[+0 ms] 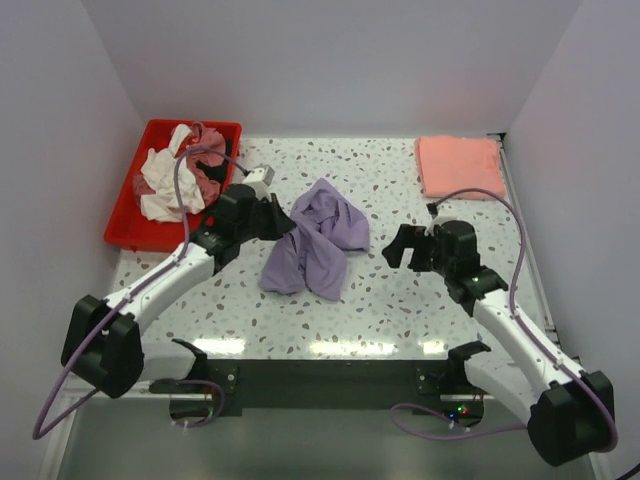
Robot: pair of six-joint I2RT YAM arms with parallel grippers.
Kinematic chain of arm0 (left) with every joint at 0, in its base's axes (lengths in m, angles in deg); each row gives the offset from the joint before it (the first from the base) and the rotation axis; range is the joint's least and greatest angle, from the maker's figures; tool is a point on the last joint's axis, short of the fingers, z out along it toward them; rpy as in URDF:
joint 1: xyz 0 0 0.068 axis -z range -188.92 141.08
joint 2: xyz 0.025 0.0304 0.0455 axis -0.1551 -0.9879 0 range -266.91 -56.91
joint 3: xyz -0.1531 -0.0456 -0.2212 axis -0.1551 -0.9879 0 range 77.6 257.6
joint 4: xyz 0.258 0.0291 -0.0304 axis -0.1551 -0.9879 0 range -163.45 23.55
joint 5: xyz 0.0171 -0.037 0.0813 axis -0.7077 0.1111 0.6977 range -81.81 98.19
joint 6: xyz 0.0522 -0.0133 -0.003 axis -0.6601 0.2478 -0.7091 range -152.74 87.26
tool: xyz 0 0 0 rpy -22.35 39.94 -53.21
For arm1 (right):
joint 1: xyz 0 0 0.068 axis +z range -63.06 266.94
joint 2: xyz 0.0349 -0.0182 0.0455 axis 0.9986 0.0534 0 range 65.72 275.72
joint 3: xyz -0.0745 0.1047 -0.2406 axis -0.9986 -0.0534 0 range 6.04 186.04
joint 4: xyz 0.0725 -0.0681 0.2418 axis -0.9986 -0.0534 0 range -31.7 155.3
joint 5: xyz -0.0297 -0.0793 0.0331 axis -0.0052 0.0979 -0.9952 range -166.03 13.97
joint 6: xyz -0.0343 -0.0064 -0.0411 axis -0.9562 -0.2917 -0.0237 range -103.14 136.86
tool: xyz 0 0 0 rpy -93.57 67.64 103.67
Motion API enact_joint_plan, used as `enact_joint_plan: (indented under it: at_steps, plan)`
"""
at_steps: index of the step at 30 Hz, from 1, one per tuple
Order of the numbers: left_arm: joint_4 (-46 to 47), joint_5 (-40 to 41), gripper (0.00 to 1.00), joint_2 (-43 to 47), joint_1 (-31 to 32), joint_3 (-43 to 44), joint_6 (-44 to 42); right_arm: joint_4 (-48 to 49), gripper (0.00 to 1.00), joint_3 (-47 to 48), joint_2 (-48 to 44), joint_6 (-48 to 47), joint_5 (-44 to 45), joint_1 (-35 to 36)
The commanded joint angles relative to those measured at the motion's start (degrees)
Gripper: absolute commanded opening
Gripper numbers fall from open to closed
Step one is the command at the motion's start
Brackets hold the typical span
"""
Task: Fold and stack the t-shirts
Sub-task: Flatten the tshirt out
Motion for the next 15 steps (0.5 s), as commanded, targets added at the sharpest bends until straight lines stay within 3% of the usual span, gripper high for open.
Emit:
enact_joint_plan:
  at_steps: [1,6,15]
  plan:
    - [-2.8,6.4,0.0,4.8,0.1,-2.4,-1.1,9.1,0.99,5.0,5.5,1.7,-4.6,2.6]
    - [-4.6,8.0,0.0,5.5,0.1,-3.2,-1.0,15.1,0.99,11.3,21.7,3.1,-2.3,7.8]
    - [-7.5,10.3,0.0,5.3,0.1,-4.6,-0.6,10.7,0.95,25.6,44.0,-0.7,6.7,9.9]
